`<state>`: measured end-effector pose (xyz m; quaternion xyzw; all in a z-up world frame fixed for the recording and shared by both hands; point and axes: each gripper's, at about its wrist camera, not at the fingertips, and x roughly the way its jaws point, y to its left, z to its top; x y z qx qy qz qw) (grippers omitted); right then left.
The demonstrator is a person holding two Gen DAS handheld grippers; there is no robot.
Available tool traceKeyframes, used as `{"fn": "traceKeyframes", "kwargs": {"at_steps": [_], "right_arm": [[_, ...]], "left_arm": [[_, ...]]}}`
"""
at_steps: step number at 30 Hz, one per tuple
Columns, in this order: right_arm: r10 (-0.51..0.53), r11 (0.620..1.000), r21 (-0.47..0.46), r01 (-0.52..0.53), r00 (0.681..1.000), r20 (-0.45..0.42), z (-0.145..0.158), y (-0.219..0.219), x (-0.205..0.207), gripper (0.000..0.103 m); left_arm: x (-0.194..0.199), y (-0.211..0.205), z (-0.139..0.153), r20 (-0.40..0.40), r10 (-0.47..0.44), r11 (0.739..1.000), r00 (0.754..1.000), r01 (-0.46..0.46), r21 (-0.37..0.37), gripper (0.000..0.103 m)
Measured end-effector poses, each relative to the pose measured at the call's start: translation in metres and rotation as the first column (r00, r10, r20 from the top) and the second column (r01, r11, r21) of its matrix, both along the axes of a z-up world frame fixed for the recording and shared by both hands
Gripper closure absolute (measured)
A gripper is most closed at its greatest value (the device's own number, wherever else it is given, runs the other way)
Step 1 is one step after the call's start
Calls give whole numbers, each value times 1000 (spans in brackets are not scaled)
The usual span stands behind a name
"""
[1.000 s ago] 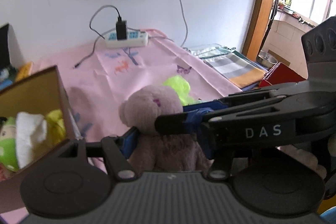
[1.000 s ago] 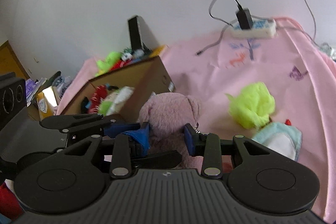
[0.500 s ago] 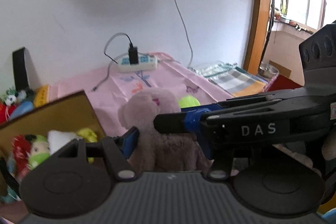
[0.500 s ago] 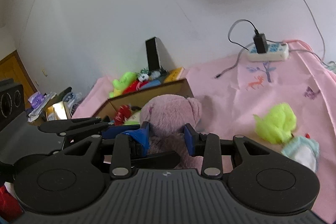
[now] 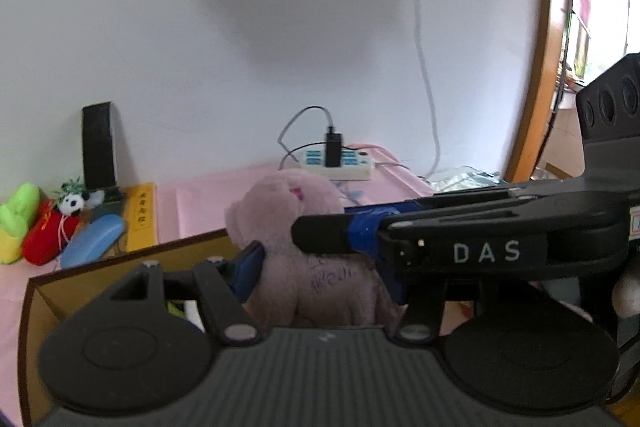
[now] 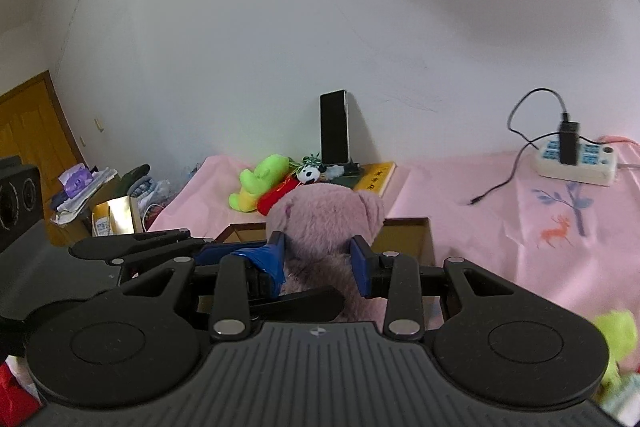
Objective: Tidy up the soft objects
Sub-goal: 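Lift the pink teddy bear and carry it over the box, then lower the teddy bear into the box and open the right gripper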
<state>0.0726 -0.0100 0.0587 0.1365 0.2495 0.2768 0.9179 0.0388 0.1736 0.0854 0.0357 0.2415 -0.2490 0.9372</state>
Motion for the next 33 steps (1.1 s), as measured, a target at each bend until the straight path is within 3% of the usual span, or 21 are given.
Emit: {"fn": "traceKeyframes", "kwargs": {"at_steps": [4, 9, 16, 27, 33], "right_arm": [[0, 1000, 7, 0, 998, -56, -8, 12, 27, 84], [-22, 999, -48, 17, 994, -110, -25, 26, 51, 84], [-65, 995, -83, 51, 981, -184, -49, 37, 80, 84], [-112, 983, -163, 84, 979, -170, -61, 42, 87, 84], [-154, 982, -138, 131, 974, -168, -61, 35, 84, 84]], "left_arm": [[31, 14, -8, -50, 14, 1000, 999, -15, -22, 46], [67, 28, -31, -158, 14, 998, 987, -23, -58, 46], [101, 32, -58, -240, 13, 999, 971, -25, -46, 46], [128, 24, -84, -348, -7, 1000, 938, 0, -21, 46], [121, 23, -79, -330, 15, 1000, 944, -14, 5, 47]]}}
